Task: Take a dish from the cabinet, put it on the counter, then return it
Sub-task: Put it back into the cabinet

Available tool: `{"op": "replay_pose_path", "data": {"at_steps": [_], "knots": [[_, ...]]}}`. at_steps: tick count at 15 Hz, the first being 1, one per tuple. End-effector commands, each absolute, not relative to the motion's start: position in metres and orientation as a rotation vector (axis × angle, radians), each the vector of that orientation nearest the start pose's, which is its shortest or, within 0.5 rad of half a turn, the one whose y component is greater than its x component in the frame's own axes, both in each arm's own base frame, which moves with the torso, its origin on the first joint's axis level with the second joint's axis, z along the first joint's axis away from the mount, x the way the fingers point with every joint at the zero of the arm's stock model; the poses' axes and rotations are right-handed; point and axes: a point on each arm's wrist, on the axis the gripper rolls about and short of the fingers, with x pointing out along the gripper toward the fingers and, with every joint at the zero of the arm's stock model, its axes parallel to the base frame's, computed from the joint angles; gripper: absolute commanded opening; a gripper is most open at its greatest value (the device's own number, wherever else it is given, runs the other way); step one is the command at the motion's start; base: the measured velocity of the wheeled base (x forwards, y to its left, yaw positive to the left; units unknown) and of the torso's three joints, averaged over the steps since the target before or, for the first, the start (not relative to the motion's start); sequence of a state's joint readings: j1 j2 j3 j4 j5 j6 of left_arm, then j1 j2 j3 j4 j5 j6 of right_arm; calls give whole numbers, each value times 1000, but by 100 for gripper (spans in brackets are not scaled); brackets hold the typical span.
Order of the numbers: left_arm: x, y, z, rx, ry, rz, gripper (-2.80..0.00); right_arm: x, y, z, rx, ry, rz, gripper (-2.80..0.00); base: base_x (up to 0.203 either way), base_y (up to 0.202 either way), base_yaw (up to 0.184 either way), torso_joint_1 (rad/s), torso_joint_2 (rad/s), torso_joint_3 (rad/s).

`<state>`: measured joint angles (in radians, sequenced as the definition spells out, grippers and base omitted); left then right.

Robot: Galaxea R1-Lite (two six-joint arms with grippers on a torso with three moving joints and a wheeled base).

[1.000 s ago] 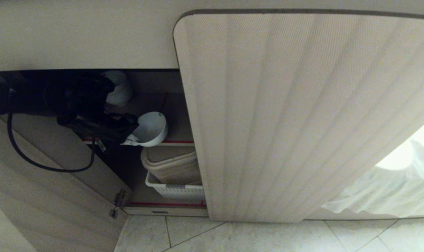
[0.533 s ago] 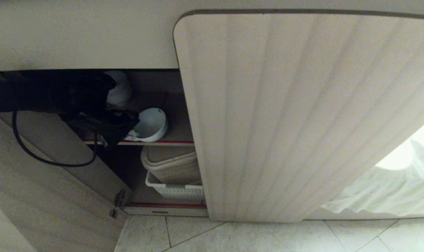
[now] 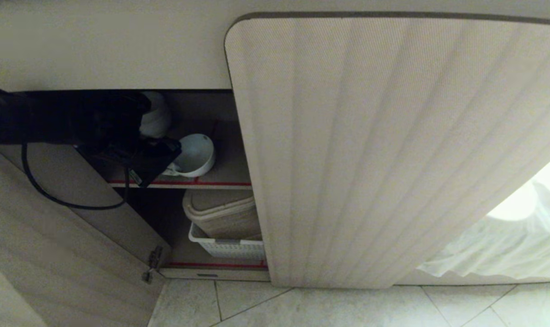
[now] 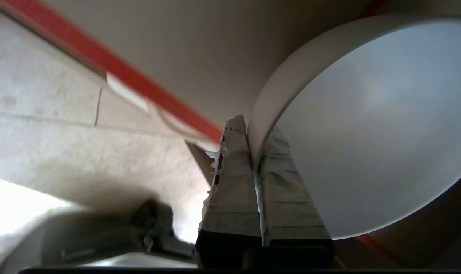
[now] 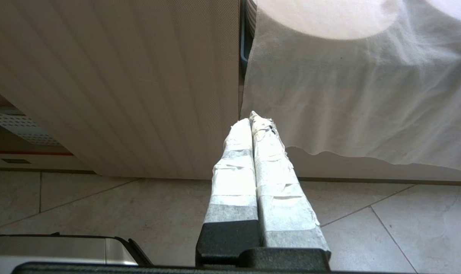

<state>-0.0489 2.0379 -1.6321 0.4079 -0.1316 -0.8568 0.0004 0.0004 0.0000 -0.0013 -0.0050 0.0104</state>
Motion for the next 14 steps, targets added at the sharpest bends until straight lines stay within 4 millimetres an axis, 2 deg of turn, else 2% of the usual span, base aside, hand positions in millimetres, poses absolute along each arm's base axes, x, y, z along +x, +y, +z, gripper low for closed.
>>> {"op": "replay_pose_path", "data": {"at_steps": [1, 13, 14], "knots": [[397, -23, 193, -843, 831, 188, -280, -23, 0, 76, 11, -2, -6, -280, 0, 0, 0, 0, 0, 0], [401, -24, 191, -840, 808, 193, -280, -23, 0, 76, 11, -2, -3, -280, 0, 0, 0, 0, 0, 0], [401, -24, 191, -840, 808, 193, 0, -23, 0, 76, 11, -2, -5, -280, 0, 0, 0, 0, 0, 0]]}}
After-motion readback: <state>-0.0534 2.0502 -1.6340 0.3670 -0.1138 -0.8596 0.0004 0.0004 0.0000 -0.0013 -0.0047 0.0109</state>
